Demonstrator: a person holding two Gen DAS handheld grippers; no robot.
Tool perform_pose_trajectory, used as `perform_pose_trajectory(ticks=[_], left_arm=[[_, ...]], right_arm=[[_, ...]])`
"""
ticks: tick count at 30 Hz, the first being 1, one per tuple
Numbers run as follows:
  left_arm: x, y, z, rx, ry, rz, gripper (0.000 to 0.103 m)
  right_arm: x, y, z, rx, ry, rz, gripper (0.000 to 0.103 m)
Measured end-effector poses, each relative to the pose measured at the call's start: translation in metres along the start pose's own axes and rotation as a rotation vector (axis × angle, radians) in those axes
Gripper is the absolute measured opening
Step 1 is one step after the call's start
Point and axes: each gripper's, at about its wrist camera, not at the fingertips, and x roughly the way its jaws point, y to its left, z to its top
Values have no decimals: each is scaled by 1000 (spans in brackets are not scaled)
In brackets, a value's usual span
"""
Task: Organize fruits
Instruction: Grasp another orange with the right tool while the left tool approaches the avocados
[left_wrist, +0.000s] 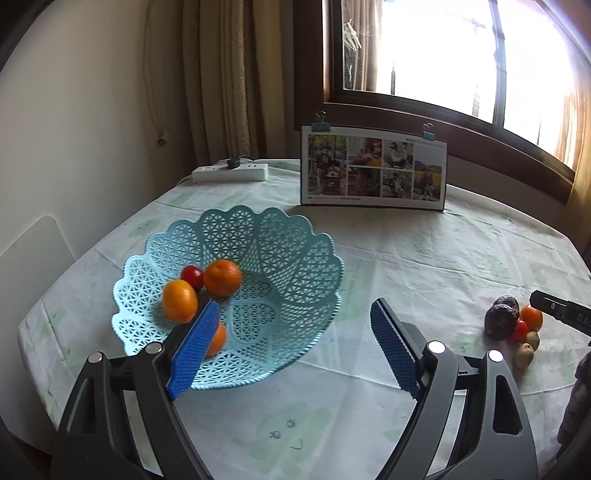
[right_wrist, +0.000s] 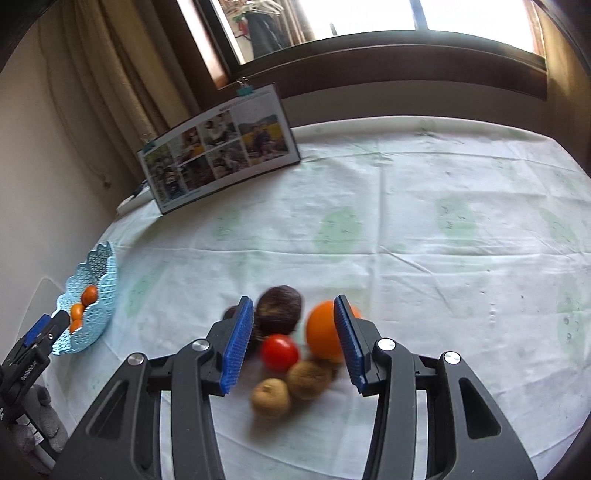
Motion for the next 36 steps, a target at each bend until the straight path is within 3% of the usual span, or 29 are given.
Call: perform_pose_trajectory(ticks=[12, 25, 29, 36], left_arm=[[5, -26, 2, 50, 14, -24, 85], [10, -41, 4, 82, 26, -39, 86], [12, -49, 3, 94, 31, -46, 86], [9, -72, 1, 142, 31, -74, 86]], right_arm=[[27, -18, -1, 15, 72, -18, 46], [27, -26, -6, 23, 84, 3, 45], [28, -24, -6, 10, 91, 23, 38], [18, -24, -3, 12, 62, 39, 38]])
